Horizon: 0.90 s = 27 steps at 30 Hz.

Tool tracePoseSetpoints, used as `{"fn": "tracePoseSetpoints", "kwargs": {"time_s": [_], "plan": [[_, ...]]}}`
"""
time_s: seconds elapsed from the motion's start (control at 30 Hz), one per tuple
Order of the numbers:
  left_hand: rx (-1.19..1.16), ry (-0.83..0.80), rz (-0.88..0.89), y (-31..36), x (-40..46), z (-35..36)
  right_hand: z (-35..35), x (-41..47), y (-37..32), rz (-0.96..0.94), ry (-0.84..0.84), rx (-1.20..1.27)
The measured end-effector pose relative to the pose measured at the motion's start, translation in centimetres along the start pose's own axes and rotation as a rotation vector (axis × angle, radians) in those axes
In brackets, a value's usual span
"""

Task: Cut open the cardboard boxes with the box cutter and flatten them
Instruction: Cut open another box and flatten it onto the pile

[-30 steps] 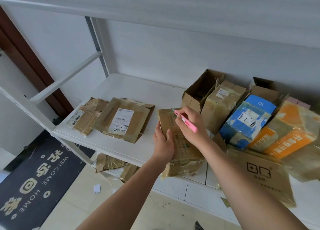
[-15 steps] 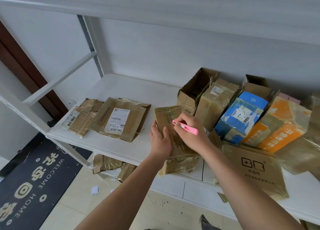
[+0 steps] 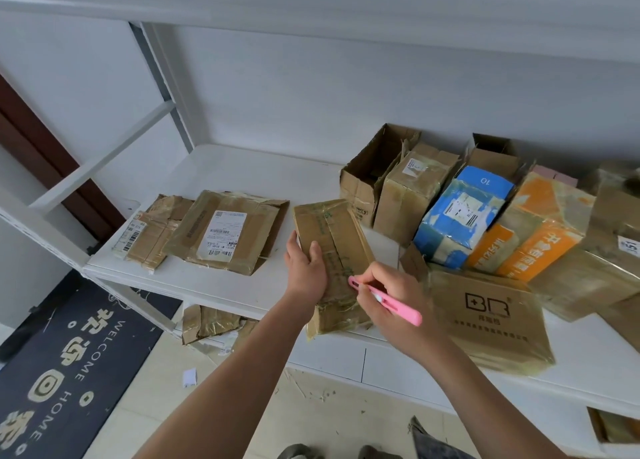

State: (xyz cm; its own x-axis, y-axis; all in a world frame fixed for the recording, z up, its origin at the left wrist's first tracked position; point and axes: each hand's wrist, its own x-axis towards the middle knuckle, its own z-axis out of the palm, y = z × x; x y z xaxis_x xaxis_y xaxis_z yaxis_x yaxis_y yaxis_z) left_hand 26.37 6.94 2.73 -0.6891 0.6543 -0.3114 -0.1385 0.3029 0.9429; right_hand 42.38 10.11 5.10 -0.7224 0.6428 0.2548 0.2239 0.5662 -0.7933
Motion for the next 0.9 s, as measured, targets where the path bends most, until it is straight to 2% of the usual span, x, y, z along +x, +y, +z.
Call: {"fn": "tracePoseSetpoints", "kwargs": {"time_s": [0.13, 0.23, 0.37, 0.53, 0.63, 0.8, 0.9], "plan": [[-0.009, 0.013, -0.001, 0.0, 0.1, 0.1, -0.5, -2.6, -0.2, -0.026, 0.051, 0.072], [-0.018, 0.016, -0.023, 0.0, 0.1, 0.1, -0.9, -4.0, 0.1, 0.024, 0.112, 0.154], [0.053, 0.030, 0.014, 1.3, 1.2, -0.7, -1.1, -4.6, 0.3, 0.117, 0.316, 0.368], [0.211, -0.126, 0.089, 3.8, 4.0, -2.1, 1.0, -5.6, -0.1, 0.315, 0.526, 0.663], [0.303, -0.174, 0.131, 4.2, 4.7, -2.2, 2.2, -5.2, -0.7, 0.437, 0.626, 0.737], [0.497, -0.082, 0.198, 3.7, 4.9, -3.2, 3.2, -4.4, -0.7, 0.475, 0.741, 0.792], [0.539, 0.040, 0.144, 3.2, 4.4, -3.9, 2.8, -3.2, -0.3, 0.466, 0.777, 0.806]]}}
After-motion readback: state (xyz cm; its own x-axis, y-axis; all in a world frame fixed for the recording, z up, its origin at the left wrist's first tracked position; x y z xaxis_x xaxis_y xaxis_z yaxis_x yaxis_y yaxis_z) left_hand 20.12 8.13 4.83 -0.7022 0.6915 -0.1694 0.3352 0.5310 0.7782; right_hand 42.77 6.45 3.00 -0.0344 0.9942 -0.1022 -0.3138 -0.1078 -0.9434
